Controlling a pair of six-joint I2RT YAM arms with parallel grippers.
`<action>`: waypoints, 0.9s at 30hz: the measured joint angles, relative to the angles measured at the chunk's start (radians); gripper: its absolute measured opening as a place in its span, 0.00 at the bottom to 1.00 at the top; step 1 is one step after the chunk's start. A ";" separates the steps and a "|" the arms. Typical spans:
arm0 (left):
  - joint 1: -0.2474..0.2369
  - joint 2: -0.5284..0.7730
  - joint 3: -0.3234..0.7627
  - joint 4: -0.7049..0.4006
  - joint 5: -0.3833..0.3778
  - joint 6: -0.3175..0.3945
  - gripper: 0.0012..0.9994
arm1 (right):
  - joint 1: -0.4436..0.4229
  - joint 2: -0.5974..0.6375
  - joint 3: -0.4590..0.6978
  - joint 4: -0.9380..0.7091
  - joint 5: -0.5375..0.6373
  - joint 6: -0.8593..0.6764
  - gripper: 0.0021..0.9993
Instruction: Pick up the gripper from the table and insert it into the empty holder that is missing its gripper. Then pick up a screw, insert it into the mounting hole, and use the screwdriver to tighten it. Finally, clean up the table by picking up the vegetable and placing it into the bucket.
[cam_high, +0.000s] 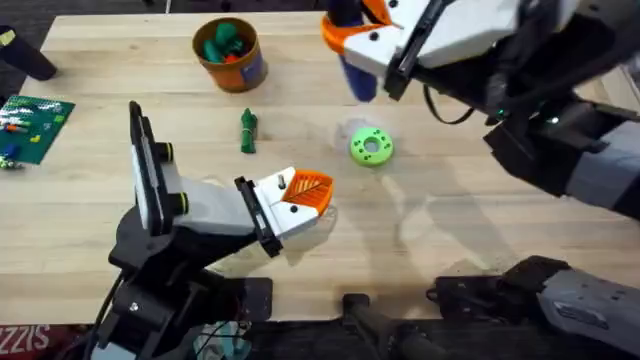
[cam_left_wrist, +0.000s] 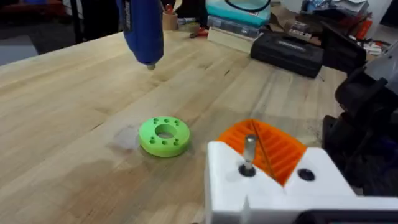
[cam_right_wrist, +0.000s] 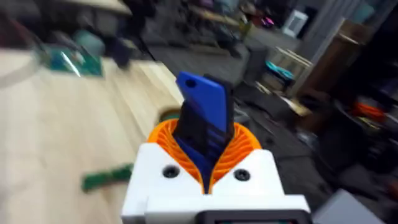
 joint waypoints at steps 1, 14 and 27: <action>0.000 0.000 0.000 0.000 0.000 0.000 0.01 | -0.034 0.000 0.000 -0.040 0.002 -0.066 0.03; 0.000 0.000 0.000 0.000 0.000 0.000 0.01 | -0.191 0.052 0.000 -0.123 0.189 -0.494 0.03; 0.000 0.000 0.000 0.000 0.000 0.000 0.01 | -0.205 0.139 0.000 -0.157 0.217 -0.629 0.03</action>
